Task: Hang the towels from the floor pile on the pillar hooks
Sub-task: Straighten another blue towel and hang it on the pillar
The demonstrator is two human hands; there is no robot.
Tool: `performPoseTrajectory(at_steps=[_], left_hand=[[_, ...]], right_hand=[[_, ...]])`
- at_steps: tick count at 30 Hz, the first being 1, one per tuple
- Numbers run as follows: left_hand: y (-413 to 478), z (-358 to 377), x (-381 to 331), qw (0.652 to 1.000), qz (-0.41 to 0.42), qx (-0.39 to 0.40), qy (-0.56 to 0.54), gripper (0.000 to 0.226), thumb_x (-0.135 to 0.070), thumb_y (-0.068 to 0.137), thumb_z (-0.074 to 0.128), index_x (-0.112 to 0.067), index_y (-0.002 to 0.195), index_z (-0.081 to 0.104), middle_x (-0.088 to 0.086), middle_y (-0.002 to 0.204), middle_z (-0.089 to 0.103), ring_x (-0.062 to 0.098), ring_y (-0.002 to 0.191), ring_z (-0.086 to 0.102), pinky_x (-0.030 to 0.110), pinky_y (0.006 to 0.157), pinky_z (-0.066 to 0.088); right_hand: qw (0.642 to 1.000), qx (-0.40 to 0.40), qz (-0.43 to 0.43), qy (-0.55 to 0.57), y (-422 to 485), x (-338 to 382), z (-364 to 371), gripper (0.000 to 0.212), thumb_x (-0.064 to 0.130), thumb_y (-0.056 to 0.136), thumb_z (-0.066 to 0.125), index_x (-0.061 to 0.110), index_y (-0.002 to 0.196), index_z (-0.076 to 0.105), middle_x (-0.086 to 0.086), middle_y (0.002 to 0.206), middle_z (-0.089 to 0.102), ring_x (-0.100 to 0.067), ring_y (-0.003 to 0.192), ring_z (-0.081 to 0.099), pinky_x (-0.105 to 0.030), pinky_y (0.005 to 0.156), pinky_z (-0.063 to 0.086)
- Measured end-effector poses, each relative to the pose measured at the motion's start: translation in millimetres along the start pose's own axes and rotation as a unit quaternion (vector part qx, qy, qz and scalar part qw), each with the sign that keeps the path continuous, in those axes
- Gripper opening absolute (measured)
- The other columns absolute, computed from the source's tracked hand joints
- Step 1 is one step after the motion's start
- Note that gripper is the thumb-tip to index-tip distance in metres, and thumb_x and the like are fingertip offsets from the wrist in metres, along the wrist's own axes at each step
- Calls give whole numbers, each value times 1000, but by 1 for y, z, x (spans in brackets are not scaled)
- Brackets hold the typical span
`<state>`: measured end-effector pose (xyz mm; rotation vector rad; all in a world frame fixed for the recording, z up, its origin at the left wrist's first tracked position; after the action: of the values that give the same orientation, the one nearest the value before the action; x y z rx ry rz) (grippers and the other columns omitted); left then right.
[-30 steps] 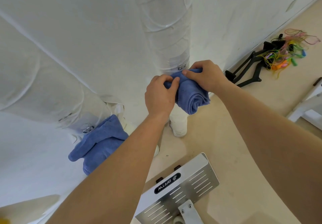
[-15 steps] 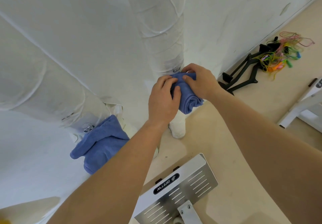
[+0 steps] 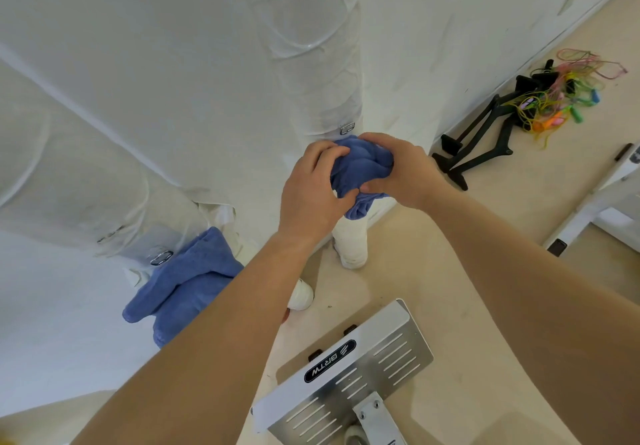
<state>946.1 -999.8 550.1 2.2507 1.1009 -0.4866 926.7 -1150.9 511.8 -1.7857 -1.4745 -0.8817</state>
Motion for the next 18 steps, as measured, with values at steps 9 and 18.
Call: performPoseTrajectory(at_steps=[9, 18], left_hand=[[3, 2, -2, 999, -16, -10, 40, 47, -17, 76, 75, -21, 120, 59, -7, 123, 54, 15, 101, 57, 30, 73, 53], [4, -10, -21, 992, -41, 72, 92, 49, -30, 82, 69, -17, 128, 58, -1, 132, 56, 23, 121, 51, 31, 96, 46]], right_hand=[[998, -52, -2, -25, 4, 1, 8, 66, 21, 68, 82, 31, 126, 50, -1, 108, 64, -25, 93, 63, -42, 79, 55], [993, 0, 51, -107, -17, 21, -13, 89, 36, 76, 79, 36, 152, 31, -7, 160, 15, -36, 143, 24, -45, 112, 30]])
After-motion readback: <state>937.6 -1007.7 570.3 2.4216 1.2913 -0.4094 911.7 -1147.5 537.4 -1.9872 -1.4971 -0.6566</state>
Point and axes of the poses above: each hand's wrist, its own y-axis towards the middle knuckle, its own z-axis out of the palm, x = y × z, the point moved 10 cm from there along y, towards the middle knuckle
